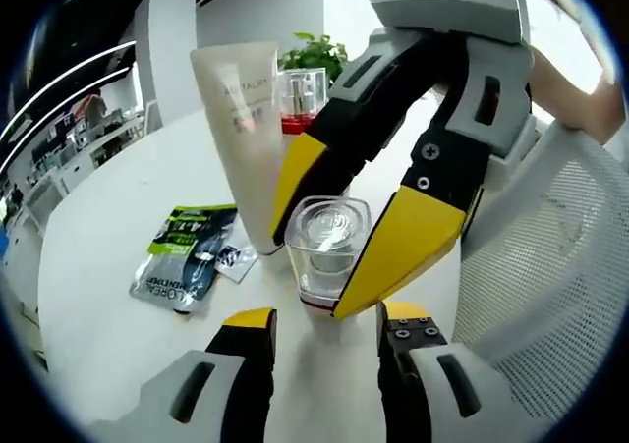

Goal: Arrange the skincare products in the storage area until every visible bottle or jar stands upright without overlapping.

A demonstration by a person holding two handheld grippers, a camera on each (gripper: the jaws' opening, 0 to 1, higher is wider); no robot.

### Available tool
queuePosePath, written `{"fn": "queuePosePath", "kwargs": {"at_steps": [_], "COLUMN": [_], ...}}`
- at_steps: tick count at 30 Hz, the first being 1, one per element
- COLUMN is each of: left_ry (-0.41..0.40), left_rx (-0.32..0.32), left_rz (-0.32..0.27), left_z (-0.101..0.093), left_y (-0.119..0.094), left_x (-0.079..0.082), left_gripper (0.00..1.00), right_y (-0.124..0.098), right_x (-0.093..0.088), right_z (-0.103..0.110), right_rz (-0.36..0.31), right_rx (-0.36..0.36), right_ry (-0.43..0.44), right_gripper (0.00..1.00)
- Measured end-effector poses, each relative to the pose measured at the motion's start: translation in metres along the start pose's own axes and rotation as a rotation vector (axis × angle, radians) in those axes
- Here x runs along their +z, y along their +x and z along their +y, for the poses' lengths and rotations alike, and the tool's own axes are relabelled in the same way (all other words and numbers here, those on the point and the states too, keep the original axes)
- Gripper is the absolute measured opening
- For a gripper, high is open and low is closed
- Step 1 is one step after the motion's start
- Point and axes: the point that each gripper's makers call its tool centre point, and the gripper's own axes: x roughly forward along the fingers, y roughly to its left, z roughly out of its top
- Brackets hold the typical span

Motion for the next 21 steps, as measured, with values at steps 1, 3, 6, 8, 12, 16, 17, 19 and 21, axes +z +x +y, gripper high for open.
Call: {"fn": "queuePosePath", "kwargs": {"at_steps": [1, 3, 6, 8, 12, 16, 17, 19, 21], "left_ry": [0.003, 0.002, 0.001, -0.002, -0.006, 0.002, 0.006, 0.005, 0.003], "left_rx": [0.001, 0.002, 0.011, 0.020, 0.030, 0.038, 0.039, 0.040, 0.044], "left_rz": [0.002, 0.006, 0.018, 0.024, 0.035, 0.048, 0.047, 0.051, 0.059], "left_z": [0.000, -0.001, 0.000, 0.002, 0.005, 0.008, 0.008, 0.008, 0.009], "left_y": [0.000, 0.001, 0.001, 0.001, 0.001, 0.001, 0.001, 0.000, 0.000], "left_x": [0.000, 0.000, -0.003, -0.004, -0.007, -0.010, -0.010, -0.011, -0.012], "left_gripper": [0.40, 0.39, 0.38, 0.38, 0.37, 0.37, 0.37, 0.36, 0.35], "right_y": [-0.001, -0.004, -0.006, -0.008, -0.013, -0.020, -0.023, -0.026, -0.031], "right_x": [0.000, 0.002, 0.005, 0.007, 0.013, 0.020, 0.023, 0.028, 0.030], "right_z": [0.000, -0.001, -0.003, -0.004, -0.004, -0.002, -0.003, -0.003, 0.001], "right_rz": [-0.002, -0.011, -0.021, -0.029, -0.049, -0.072, -0.088, -0.106, -0.118], "right_rx": [-0.002, -0.006, -0.009, -0.015, -0.020, -0.016, -0.023, -0.024, -0.021], "right_ry": [-0.002, 0.003, 0.004, 0.001, 0.003, 0.014, 0.016, 0.023, 0.035], "right_gripper": [0.26, 0.26, 0.26, 0.26, 0.26, 0.26, 0.26, 0.26, 0.26]}}
